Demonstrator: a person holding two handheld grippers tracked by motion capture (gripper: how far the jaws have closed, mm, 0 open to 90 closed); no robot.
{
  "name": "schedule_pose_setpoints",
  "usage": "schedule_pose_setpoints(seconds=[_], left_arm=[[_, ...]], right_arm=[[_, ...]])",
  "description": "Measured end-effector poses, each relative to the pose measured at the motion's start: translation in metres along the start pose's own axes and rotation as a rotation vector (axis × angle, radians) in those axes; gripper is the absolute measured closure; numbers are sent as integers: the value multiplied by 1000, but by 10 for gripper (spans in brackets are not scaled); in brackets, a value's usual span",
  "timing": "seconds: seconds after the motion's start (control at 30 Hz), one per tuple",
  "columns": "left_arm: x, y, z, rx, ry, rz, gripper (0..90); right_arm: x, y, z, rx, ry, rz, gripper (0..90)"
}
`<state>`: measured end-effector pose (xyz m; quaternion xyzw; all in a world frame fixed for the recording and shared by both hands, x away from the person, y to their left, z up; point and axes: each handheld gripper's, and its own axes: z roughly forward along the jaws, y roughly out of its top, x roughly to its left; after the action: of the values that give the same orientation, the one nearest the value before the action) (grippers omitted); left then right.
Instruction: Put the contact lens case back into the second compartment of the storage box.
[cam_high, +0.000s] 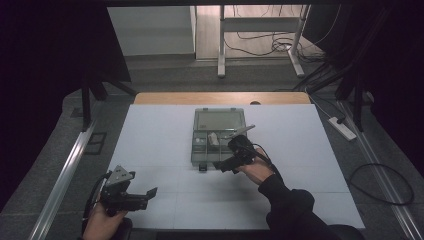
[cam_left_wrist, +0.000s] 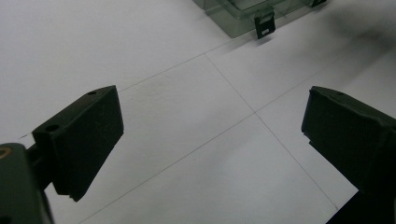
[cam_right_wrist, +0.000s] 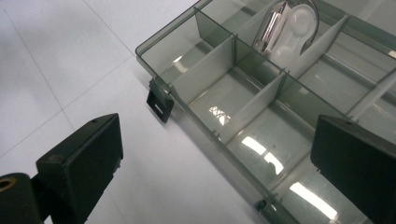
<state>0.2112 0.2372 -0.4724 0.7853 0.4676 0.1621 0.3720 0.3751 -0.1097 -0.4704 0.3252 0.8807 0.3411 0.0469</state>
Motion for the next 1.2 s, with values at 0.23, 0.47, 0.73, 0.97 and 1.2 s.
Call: schedule_pose_setpoints(seconds=[0.23,0.47,0.73,0.97,1.2], left_arm=[[0,0,0,0,1,1,55],[0,0,0,0,2,3,55],[0,0,0,0,1,2,55],[0,0,0,0,1,2,55],[0,0,0,1,1,3,55]], right_arm=[[1,-4,-6,10,9,-13,14],[3,-11,-15,0,17,-25,7],[1,-19,-25,-9,10,-35,1],[1,-26,-33,-12,8,-48,0],[-1,-32,-41,-24,3,-51,0]])
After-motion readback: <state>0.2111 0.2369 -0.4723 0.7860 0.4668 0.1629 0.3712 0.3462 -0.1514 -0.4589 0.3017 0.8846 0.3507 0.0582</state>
